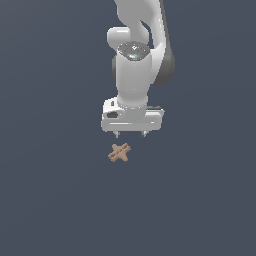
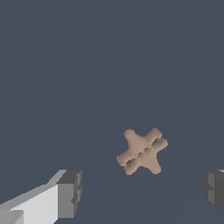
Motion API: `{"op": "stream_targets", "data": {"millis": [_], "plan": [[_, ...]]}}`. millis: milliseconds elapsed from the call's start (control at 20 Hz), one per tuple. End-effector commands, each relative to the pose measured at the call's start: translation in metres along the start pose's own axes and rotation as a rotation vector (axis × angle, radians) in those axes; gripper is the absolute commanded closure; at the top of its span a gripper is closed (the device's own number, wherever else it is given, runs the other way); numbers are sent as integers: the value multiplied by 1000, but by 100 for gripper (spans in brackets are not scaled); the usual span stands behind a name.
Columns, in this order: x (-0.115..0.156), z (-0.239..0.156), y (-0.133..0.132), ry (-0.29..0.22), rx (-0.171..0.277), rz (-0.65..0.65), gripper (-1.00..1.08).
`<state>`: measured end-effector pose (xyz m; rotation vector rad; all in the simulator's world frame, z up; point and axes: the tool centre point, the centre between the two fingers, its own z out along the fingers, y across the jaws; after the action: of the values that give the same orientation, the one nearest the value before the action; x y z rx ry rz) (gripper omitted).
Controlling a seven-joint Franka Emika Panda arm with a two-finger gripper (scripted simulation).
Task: Pick up the object and move it to a goal position.
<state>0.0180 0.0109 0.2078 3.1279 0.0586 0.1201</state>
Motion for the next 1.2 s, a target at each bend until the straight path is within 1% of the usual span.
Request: {"op": "stream_targets", "data": {"millis": [0, 150, 400, 650, 900, 1150], "plan": [[0, 0, 0, 0, 0, 0, -92], [0, -2, 4, 2, -6, 3, -92], [2, -10, 22, 11, -35, 12, -92], [2, -11, 23, 12, -37, 13, -92], [-1, 8, 26, 1, -29, 49, -92], [-9, 48, 33, -23, -16, 125, -92]]}}
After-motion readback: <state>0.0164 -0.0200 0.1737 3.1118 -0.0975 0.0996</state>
